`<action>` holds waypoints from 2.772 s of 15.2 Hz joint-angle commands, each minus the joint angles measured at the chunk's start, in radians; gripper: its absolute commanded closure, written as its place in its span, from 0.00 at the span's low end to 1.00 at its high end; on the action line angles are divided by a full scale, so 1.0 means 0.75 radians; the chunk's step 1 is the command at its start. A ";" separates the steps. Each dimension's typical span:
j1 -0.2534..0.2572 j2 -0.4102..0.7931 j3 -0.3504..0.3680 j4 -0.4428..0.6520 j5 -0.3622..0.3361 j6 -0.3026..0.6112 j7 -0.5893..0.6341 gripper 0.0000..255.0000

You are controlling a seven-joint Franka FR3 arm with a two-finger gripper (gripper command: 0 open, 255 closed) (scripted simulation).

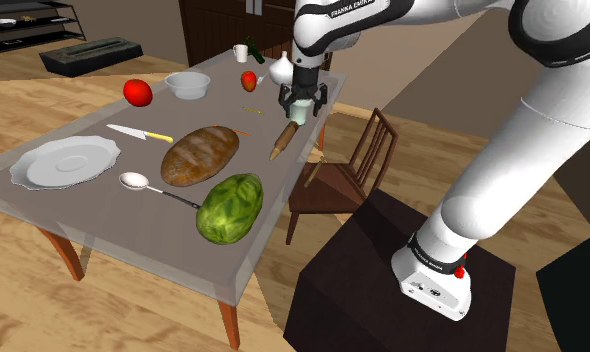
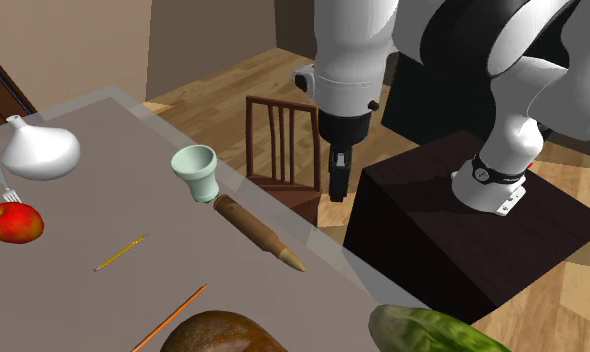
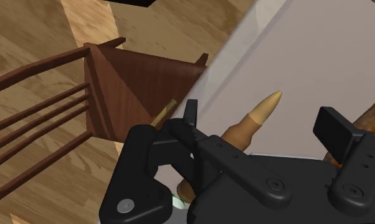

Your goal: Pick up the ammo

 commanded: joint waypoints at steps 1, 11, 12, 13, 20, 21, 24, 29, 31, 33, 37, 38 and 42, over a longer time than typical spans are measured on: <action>-0.003 0.094 -0.002 0.059 -0.015 0.026 0.060 0.00; -0.025 0.597 -0.066 0.464 -0.061 0.074 0.282 0.00; -0.028 0.648 -0.075 0.513 -0.061 0.070 0.301 0.00; -0.031 0.700 -0.083 0.564 -0.061 0.066 0.319 0.00; -0.061 1.008 -0.127 0.887 -0.050 0.021 0.412 0.00; -0.061 1.018 -0.127 0.885 -0.050 0.033 0.412 0.00; -0.061 1.047 -0.126 0.878 -0.049 0.068 0.414 0.00; -0.062 1.077 -0.125 0.880 -0.049 0.096 0.416 1.00; -0.062 1.076 -0.125 0.879 -0.049 0.096 0.416 1.00; -0.062 1.076 -0.125 0.879 -0.049 0.097 0.416 1.00; -0.062 1.076 -0.125 0.880 -0.049 0.096 0.417 1.00; -0.062 1.075 -0.125 0.877 -0.049 0.097 0.416 1.00; -0.061 1.033 -0.126 0.881 -0.050 0.052 0.413 1.00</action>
